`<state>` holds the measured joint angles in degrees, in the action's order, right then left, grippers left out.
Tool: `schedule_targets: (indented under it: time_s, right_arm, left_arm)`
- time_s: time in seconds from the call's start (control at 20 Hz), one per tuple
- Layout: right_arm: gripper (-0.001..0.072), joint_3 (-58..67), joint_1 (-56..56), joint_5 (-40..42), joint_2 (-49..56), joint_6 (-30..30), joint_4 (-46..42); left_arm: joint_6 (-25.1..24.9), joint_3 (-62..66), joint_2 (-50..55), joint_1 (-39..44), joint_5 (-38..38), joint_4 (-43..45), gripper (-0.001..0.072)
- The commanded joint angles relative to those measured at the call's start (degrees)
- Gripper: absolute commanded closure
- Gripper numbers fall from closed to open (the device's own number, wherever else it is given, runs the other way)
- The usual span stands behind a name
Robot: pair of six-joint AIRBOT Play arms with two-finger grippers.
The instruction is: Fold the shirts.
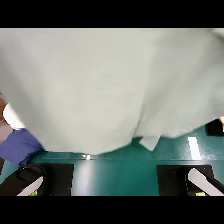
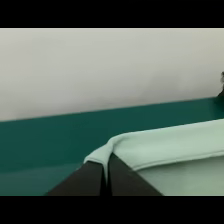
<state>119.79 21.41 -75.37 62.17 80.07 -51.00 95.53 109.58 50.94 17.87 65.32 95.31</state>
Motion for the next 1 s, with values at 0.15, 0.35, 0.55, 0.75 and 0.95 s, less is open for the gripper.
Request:
schedule_targets:
  time_s: [0.15,0.35,0.55,0.75,0.95]
  right_arm:
    - [0.0697,-16.6,-13.9,-3.1,16.7,2.4,-0.3]
    - [0.0697,-18.6,-16.7,5.2,27.8,2.2,-4.4]
    - [0.0697,-18.6,-16.8,17.7,34.5,-2.0,-4.5]
    - [0.0696,-18.6,-16.8,21.1,36.3,-9.0,-4.7]
    - [0.0697,-19.1,-17.0,13.7,36.2,-10.4,-10.7]
  left_arm:
    - [5.6,-16.0,16.8,-2.1,-1.9,2.8,0.0683]
    - [4.0,-17.0,31.5,-9.6,-9.6,-8.7,0.0683]
    - [-1.1,-17.0,40.5,-13.6,-21.6,-17.2,0.0682]
    - [-6.8,-17.0,43.2,-15.0,-26.8,-21.2,0.0683]
    - [-13.7,-18.0,43.2,-15.1,-17.1,-21.3,0.0683]
